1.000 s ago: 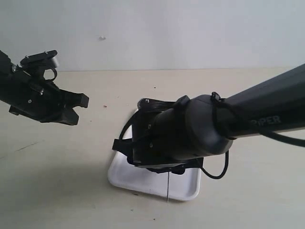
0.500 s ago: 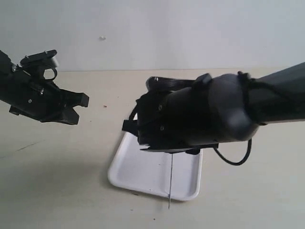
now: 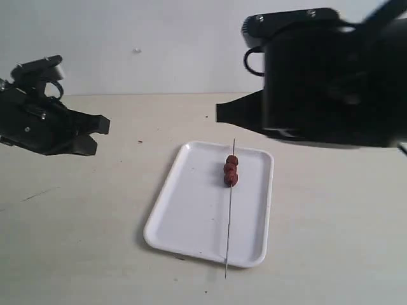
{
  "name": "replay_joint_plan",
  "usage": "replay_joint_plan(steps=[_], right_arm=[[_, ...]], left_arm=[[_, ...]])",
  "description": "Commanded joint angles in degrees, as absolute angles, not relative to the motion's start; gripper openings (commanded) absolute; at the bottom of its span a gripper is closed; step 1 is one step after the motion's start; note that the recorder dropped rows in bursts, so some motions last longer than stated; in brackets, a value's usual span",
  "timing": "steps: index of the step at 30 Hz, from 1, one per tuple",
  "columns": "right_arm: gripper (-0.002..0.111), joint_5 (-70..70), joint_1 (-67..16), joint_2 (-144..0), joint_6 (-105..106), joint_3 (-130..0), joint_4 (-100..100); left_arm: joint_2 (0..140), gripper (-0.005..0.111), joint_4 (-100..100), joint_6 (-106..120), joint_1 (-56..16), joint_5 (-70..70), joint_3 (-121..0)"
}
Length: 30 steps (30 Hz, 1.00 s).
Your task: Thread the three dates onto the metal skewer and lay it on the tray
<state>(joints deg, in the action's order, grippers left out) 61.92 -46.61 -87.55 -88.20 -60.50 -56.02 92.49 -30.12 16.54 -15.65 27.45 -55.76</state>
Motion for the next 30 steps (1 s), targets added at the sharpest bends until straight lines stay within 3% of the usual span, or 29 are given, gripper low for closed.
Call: replay_joint_plan(steps=[1,6,15,22,30], right_arm=[[0.000,62.3,-46.7,-74.6,-86.5,-52.7,-55.8],[0.000,58.1,-46.7,-60.5,-77.2,-46.0,-50.8],[0.000,58.0,-46.7,-44.2,-65.1,-41.1,-44.0],[0.000,58.2,-46.7,-39.7,-64.6,-36.9,-41.8],[0.000,58.0,-46.7,-39.7,-64.6,-36.9,-41.5]], left_arm=[[82.7,0.000,-30.0,16.5,-13.0,18.6,-47.9],[68.5,0.000,-31.1,16.3,-10.4,12.6,-38.3],[41.0,0.000,-30.6,11.4,-6.8,20.1,-32.2],[27.0,0.000,-30.8,11.3,-6.8,31.0,-29.2],[21.2,0.000,-30.5,11.6,-6.8,41.9,-29.2]])
